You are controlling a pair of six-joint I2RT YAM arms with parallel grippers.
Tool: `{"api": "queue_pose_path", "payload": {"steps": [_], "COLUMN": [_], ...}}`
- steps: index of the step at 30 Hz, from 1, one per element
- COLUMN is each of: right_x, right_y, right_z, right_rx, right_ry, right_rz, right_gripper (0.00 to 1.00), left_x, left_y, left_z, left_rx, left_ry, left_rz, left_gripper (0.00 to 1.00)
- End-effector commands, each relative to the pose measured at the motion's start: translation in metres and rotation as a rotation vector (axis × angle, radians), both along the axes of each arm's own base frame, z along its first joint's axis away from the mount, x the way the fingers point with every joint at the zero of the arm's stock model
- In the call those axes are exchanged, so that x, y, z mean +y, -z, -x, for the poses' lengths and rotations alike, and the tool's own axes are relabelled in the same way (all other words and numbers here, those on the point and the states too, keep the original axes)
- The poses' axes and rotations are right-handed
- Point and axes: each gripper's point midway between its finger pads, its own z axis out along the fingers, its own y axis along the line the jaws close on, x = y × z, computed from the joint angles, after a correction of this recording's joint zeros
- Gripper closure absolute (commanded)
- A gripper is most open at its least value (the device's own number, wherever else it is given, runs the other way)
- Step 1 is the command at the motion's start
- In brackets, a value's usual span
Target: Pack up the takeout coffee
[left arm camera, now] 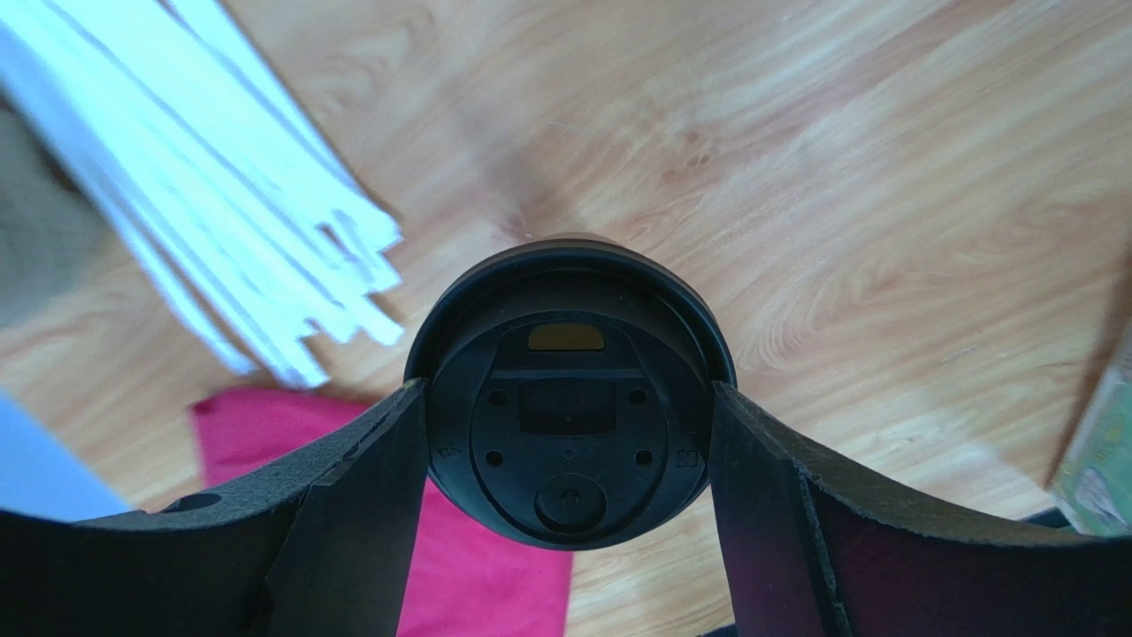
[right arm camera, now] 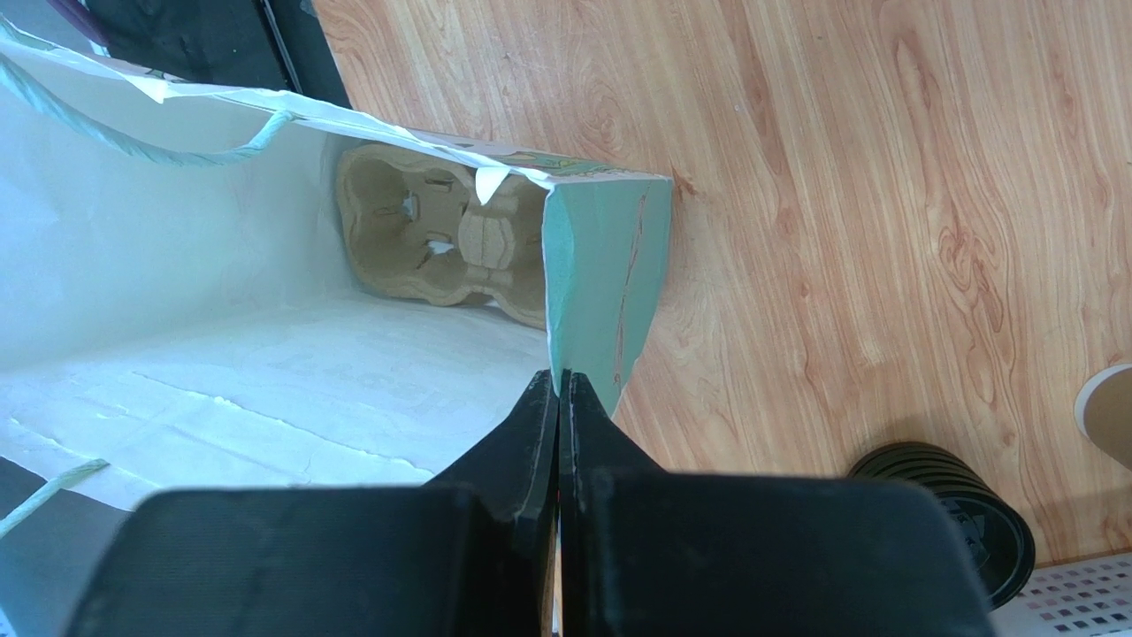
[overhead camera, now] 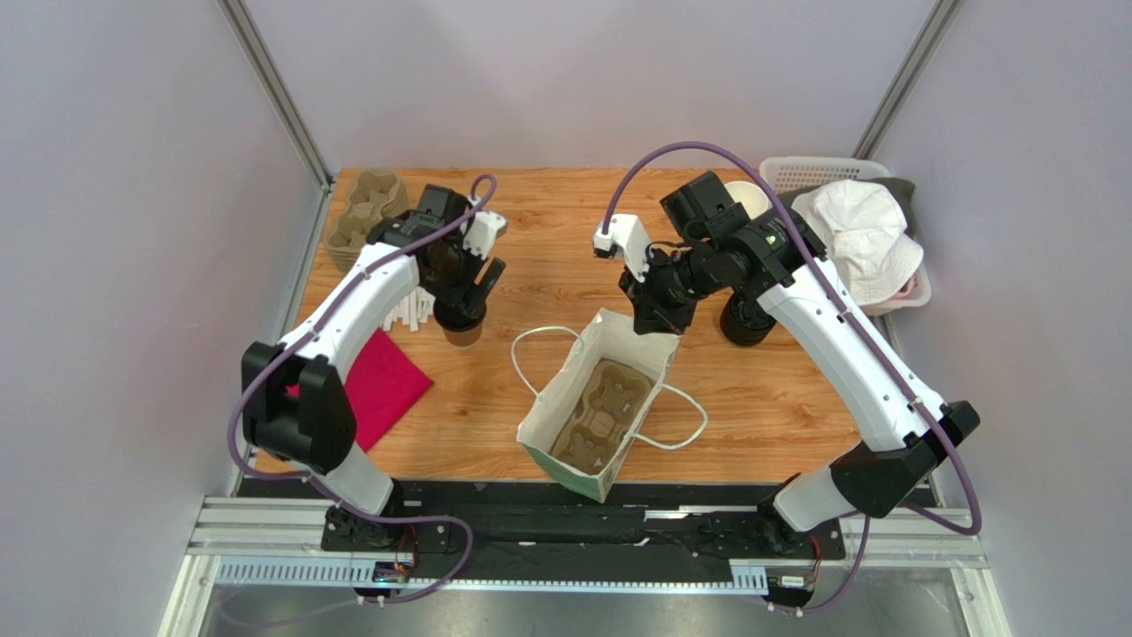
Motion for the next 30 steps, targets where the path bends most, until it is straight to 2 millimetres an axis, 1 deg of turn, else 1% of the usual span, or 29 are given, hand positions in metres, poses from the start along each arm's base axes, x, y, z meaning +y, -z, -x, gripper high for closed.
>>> {"api": "queue_pose_path", "payload": {"steps": [1,2,3,4,6,7,9,10,12,13,15,16,17,18,19,20,21,22,24,25,27,30], "right_x": [-0.003,-0.003,-0.003,-0.003,-0.002,-0.002,-0.002,-0.001,0.0,0.001,0.002,0.002,0.003,0.003,0.004,0.005,0.006,0.006,0.007,0.007,0.008,0.009], "right_y": [-0.014,-0.015,-0.016,-0.017,-0.019,-0.02,-0.021,-0.022,-0.025,-0.027,-0.031,-0.033,-0.035,-0.036,-0.037,-0.038,-0.039,-0.039,-0.043,-0.044,-0.047,-0.047], "right_z": [-0.002,-0.003,-0.004,-0.005,-0.007,-0.008,-0.011,-0.012,-0.015,-0.015,-0.016,-0.017,-0.016,-0.016,-0.015,-0.013,-0.011,-0.008,-0.003,-0.001,0.004,0.012], "right_rx": [-0.028,-0.033,-0.038,-0.042,-0.053,-0.054,-0.06,-0.061,-0.068,-0.069,-0.077,-0.082,-0.081,-0.082,-0.081,-0.074,-0.07,-0.066,-0.064,-0.063,-0.071,-0.073], "right_ry": [0.047,0.056,0.06,0.067,0.079,0.084,0.098,0.104,0.116,0.124,0.128,0.13,0.125,0.127,0.121,0.112,0.106,0.099,0.079,0.072,0.059,0.037], "right_rz": [-0.024,-0.027,-0.029,-0.03,-0.036,-0.037,-0.038,-0.039,-0.049,-0.054,-0.066,-0.074,-0.081,-0.085,-0.087,-0.096,-0.101,-0.104,-0.12,-0.124,-0.131,-0.133], "right_gripper": [1.0,1.0,1.0,1.0,1.0,1.0,1.0,1.0,1.0,1.0,1.0,1.0,1.0,1.0,1.0,1.0,1.0,1.0,1.0,1.0,1.0,1.0], "left_x": [0.0,-0.002,-0.009,-0.012,-0.023,-0.037,-0.051,-0.072,-0.087,-0.102,-0.115,-0.121,-0.137,-0.14,-0.149,-0.159,-0.163,-0.173,-0.183,-0.19,-0.197,-0.213], "left_y": [-0.133,-0.15,-0.167,-0.2,-0.235,-0.264,-0.291,-0.313,-0.332,-0.344,-0.349,-0.348,-0.346,-0.343,-0.333,-0.327,-0.319,-0.304,-0.291,-0.281,-0.272,-0.256], "left_z": [0.013,0.017,0.023,0.032,0.046,0.065,0.085,0.11,0.134,0.156,0.175,0.184,0.207,0.209,0.217,0.233,0.233,0.236,0.244,0.245,0.25,0.253], "left_rx": [-0.29,-0.329,-0.36,-0.433,-0.52,-0.591,-0.67,-0.725,-0.777,-0.799,-0.813,-0.822,-0.822,-0.856,-0.856,-0.856,-0.866,-0.856,-0.855,-0.851,-0.86,-0.867], "left_ry": [0.085,0.111,0.149,0.178,0.263,0.343,0.433,0.531,0.626,0.707,0.795,0.84,0.95,0.99,1.042,1.117,1.141,1.195,1.263,1.305,1.353,1.412], "left_rz": [0.091,0.107,0.142,0.17,0.2,0.23,0.245,0.293,0.33,0.379,0.401,0.396,0.417,0.368,0.352,0.351,0.306,0.255,0.206,0.164,0.119,0.042], "left_gripper": [1.0,1.0,1.0,1.0,1.0,1.0,1.0,1.0,1.0,1.0,1.0,1.0,1.0,1.0,1.0,1.0,1.0,1.0,1.0,1.0,1.0,1.0]}}
